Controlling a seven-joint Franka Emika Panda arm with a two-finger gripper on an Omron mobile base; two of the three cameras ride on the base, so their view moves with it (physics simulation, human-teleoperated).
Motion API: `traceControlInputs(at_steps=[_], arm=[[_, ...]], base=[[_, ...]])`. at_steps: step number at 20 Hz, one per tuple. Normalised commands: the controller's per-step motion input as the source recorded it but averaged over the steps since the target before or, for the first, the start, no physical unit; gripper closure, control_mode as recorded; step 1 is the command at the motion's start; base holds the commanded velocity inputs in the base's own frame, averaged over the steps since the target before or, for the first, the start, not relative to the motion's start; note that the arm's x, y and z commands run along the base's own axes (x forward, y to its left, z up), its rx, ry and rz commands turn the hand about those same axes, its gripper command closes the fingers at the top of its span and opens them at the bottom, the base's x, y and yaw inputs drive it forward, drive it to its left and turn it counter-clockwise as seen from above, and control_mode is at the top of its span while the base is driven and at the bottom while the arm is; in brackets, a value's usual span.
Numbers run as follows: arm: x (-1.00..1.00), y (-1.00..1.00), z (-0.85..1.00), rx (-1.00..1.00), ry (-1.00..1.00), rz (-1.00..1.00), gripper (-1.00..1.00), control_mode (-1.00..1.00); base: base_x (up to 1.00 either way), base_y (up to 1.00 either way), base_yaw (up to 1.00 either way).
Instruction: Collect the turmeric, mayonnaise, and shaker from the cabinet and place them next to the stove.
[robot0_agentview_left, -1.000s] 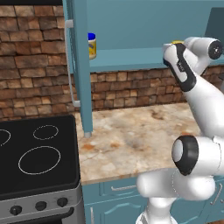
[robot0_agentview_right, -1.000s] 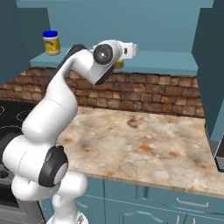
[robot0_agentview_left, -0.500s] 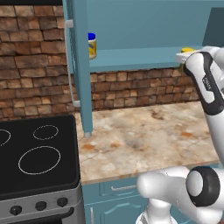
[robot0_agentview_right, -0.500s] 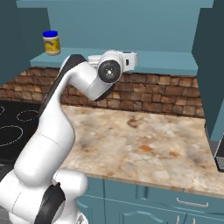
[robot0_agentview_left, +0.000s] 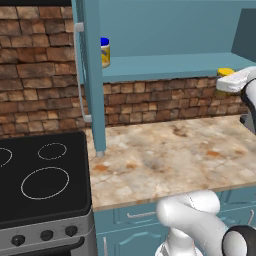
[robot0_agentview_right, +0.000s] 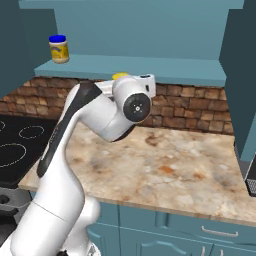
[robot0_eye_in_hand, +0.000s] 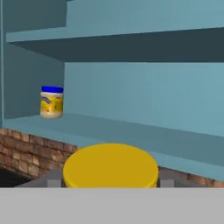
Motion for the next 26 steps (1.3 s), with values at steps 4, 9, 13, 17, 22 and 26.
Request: traceControlInputs(at_steps=[4, 9, 13, 17, 22, 26], arm=[[-0.49, 0.61, -0.87, -0.13, 0.00, 0.37, 1.00, -1.00], [-0.19, 0.99, -0.98, -0.12, 0.00, 0.40, 1.00, -1.00], [0.00, 1.00, -0.84, -0.08, 0.00, 0.35, 1.00, -1.00], [0.04, 1.00, -0.63, -0.05, 0.00, 0.33, 1.00, -1.00], [0.31, 0.90, -0.47, 0.00, 0.02, 0.33, 1.00, -1.00], [0.79, 0.64, -0.29, 0.01, 0.05, 0.27, 1.00, -1.00]], base=[[0.00, 0.00, 0.00], [0.00, 0.00, 0.00], [0.00, 0.00, 0.00], [0.00, 0.00, 0.00], [0.00, 0.00, 0.00], [0.00, 0.00, 0.00]])
